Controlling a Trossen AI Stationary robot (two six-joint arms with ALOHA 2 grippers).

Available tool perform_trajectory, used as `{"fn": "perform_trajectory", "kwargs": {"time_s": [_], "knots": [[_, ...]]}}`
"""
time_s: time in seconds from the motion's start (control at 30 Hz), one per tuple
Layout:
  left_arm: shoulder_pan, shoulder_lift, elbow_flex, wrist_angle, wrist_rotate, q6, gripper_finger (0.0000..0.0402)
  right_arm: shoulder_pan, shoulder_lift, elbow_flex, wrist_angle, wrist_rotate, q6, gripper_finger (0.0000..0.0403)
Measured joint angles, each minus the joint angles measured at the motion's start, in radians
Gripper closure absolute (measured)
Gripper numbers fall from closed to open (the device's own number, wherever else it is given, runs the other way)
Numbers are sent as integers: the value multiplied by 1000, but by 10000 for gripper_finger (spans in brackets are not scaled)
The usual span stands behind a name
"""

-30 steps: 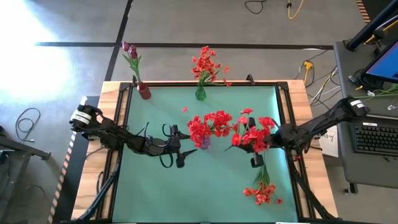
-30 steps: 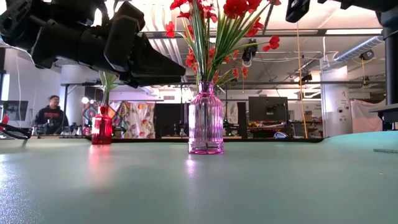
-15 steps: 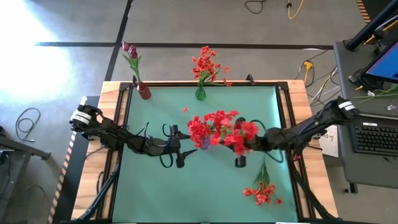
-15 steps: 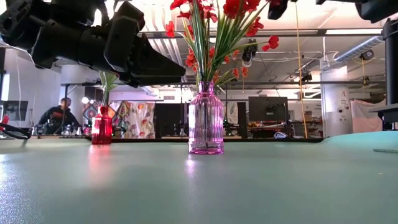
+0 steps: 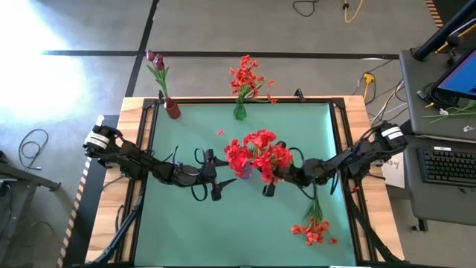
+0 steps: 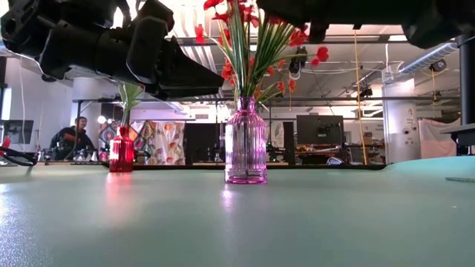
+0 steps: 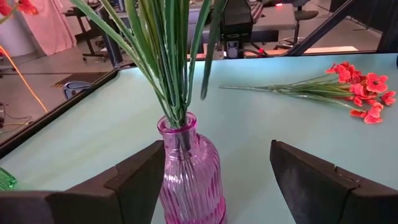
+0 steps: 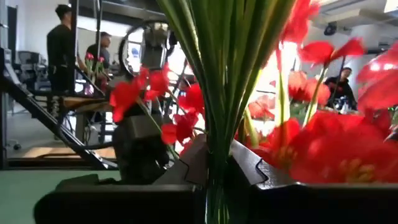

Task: Sort flowers into vase by color
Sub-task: Put the orange flowers into the purple vase

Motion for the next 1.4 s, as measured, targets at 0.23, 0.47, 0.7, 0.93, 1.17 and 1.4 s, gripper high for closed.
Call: {"fn": "perform_trajectory", "kwargs": {"time_s": [0.23, 0.47, 0.7, 0.93, 1.17, 1.4], "knots": [[3, 28, 0, 4, 0, 0, 127, -15, 57, 23, 3, 39, -13, 380], [5, 76, 0, 88, 0, 1, 127, -17, 91, 38, -5, 76, -16, 380], [5, 78, 0, 90, 0, 0, 127, -17, 107, 38, -16, 77, -16, 380], [5, 78, 0, 91, -1, 0, 127, -17, 100, 37, -34, 104, 44, 377], [5, 78, -1, 90, -1, 0, 127, -16, 93, 36, -67, 137, 97, 328], [5, 78, -2, 86, 0, 0, 127, -7, 61, 39, -169, 154, 162, 276]]}}
